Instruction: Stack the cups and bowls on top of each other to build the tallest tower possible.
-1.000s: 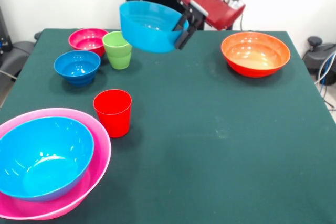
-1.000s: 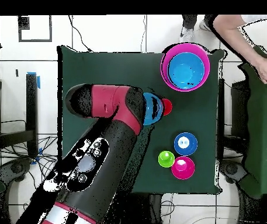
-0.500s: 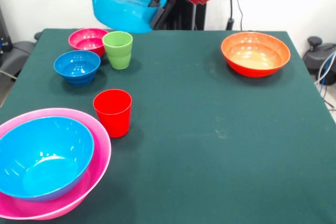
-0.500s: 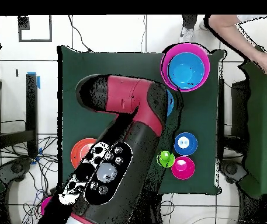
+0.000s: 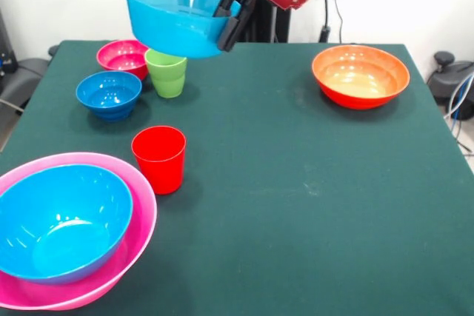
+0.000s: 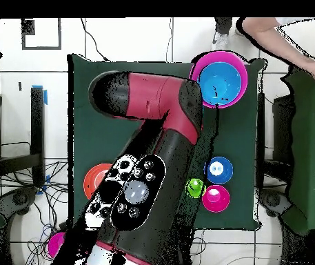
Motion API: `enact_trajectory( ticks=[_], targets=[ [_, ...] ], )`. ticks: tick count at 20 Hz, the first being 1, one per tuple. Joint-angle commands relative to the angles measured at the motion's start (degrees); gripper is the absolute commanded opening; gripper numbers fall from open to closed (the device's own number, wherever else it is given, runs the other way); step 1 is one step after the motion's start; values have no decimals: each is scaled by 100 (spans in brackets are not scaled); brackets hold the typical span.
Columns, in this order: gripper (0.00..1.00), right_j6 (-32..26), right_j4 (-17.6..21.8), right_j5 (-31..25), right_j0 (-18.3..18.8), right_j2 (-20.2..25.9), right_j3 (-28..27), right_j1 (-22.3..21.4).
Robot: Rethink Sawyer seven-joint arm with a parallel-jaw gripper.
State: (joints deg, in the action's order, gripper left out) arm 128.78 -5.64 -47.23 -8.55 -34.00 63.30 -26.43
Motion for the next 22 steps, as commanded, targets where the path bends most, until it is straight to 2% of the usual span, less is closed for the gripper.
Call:
enact_trajectory(
  ticks=[1,8,13,22],
  targets=[
    [0,-905,301,-853,162,1020,-726,346],
    [0,-883,317,-1282,186,988,-1361,507],
    [0,-1136,214,-1900,394,1109,-2034,651],
    [0,-1422,260,-1905,753,1302,-3170,1232]
  ],
)
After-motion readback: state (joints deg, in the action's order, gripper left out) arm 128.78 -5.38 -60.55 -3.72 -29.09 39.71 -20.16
